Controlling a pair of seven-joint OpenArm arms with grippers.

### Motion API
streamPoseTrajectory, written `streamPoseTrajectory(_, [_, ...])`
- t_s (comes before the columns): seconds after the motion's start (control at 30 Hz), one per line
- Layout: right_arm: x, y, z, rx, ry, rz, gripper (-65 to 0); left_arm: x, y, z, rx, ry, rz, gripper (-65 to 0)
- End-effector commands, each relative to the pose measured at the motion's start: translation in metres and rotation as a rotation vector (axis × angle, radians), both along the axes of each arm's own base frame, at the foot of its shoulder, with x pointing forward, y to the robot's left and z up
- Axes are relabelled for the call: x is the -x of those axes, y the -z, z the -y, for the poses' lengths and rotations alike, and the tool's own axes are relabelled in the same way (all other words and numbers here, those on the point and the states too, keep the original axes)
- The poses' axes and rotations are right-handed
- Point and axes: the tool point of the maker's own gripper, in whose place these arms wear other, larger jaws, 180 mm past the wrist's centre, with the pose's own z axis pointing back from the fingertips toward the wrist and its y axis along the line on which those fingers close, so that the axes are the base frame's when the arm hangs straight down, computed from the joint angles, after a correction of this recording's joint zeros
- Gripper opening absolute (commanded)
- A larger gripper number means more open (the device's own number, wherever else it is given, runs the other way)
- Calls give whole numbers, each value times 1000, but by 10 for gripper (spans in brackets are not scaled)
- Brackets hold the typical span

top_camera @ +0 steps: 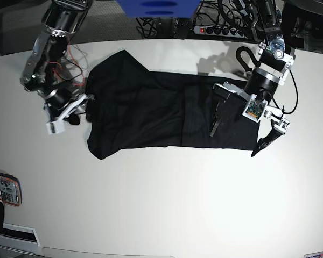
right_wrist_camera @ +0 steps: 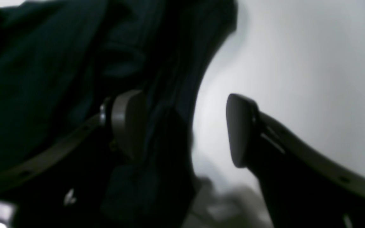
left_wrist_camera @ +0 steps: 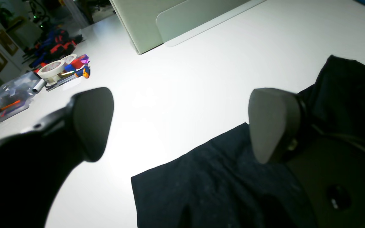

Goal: Fold the T-shirt properly

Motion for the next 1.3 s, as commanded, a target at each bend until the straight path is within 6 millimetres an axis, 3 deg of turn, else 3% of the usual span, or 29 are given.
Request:
streamPoseTrajectory(0.0, [-15, -26, 3, -38, 3, 104, -268, -1, -13, 1, 18, 6, 49, -3])
streamPoseTrajectory(0.13, [-17, -40, 4, -110, 27, 158, -268, -1, -13, 1, 15, 7, 48, -3])
streamPoseTrajectory(0.33, [-22, -59, 10, -70, 18, 216, -268, -1, -13, 1, 15, 7, 48, -3])
streamPoseTrajectory(0.43, [-24, -56, 19, 16, 29, 227, -268, -1, -13, 1, 15, 7, 48, -3])
streamPoseTrajectory(0.5, [-27, -49, 38, 202, 53, 205, -268, -1, -12, 1, 16, 7, 47, -3])
streamPoseTrajectory(0.57, [-32, -48, 77, 390, 195, 187, -268, -1, -12, 0, 15, 5, 47, -3])
streamPoseTrajectory(0.63, [-32, -49, 102, 541, 286, 194, -268, -1, -12, 0, 15, 5, 47, -3])
streamPoseTrajectory(0.77, [-27, -54, 131, 679, 520, 226, -268, -1, -12, 2, 19, 10, 47, -3])
streamPoseTrajectory(0.97, [-10, -93, 180, 773, 880, 365, -268, 4, -7, 1, 18, 7, 28, -3])
streamPoseTrajectory(1.17, [-14, -94, 172, 765, 857, 393, -268, 5, -6, 1, 17, 6, 24, -3])
streamPoseTrajectory(1.27, [-42, -85, 116, 580, 635, 429, -268, 6, -5, 1, 16, 6, 19, -3])
